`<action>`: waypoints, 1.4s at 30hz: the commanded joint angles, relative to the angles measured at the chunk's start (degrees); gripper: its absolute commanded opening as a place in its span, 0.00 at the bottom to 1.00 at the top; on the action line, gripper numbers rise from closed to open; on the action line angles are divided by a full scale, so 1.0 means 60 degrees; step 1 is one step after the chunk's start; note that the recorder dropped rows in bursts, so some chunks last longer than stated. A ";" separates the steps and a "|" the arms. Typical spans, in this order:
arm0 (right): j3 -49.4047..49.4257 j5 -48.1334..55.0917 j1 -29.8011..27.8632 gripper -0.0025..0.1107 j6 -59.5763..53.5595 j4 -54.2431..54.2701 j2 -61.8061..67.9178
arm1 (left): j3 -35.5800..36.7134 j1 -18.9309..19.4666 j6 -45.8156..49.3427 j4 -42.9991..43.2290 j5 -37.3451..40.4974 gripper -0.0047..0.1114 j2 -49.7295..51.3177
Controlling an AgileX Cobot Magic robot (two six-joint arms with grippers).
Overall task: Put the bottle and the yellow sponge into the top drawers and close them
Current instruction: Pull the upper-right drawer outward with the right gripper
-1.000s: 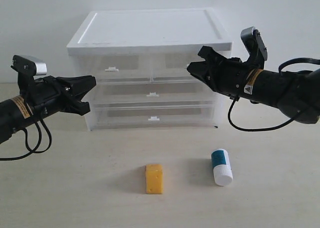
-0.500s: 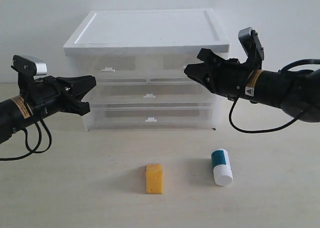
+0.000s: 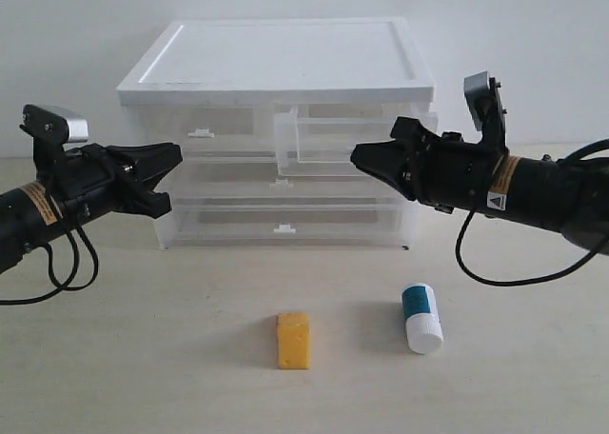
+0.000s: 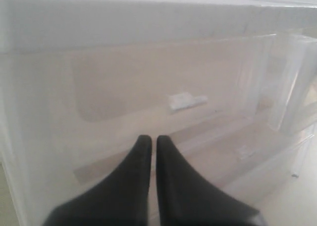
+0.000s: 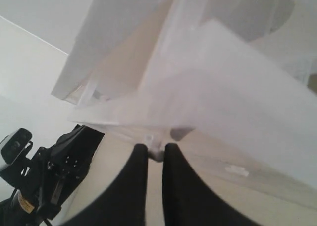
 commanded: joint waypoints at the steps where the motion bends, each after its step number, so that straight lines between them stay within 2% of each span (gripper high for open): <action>1: 0.0191 -0.0067 -0.0041 0.02 0.0020 -0.1125 -0.0081 | -0.0081 -0.0091 0.0039 -0.0187 -0.0203 0.07 0.0019; 8: 0.0191 -0.0514 -0.0041 0.02 0.0476 -0.2352 -0.0162 | -0.0666 -0.0515 0.0058 -0.0324 0.0909 0.07 0.0019; 12: 0.0529 -0.0459 -0.0041 0.02 0.0365 -0.2570 -0.0464 | -0.0702 -0.0722 0.0558 -0.0371 0.0927 0.07 0.0019; 22: 0.1603 -0.0413 -0.0041 0.02 0.0162 -0.3233 -0.1653 | -0.0702 -0.0751 0.0540 -0.0539 0.0862 0.07 0.0035; 29: 0.1875 -0.0413 -0.0041 0.02 0.0056 -0.3219 -0.1693 | -0.0702 -0.0754 0.0497 -0.0517 0.0900 0.07 0.0035; 35: 0.1875 -0.0413 -0.0041 0.02 -0.0599 -0.2525 -0.1693 | -0.0702 -0.0754 0.0498 -0.0499 0.0900 0.07 0.0035; 36: 0.1875 -0.0413 -0.0041 0.03 -0.0669 -0.2498 -0.1693 | -0.0702 -0.0754 0.0498 -0.0499 0.0900 0.07 0.0035; 38: 0.1875 -0.0486 -0.0041 0.12 -0.0709 -0.2362 -0.1693 | -0.0702 -0.0754 0.0453 -0.0499 0.0900 0.07 0.0035; 42: 0.1858 -0.1184 -0.0041 0.41 -0.0955 -0.2016 -0.1693 | -0.0702 -0.0754 0.0433 -0.0398 0.0900 0.07 0.0035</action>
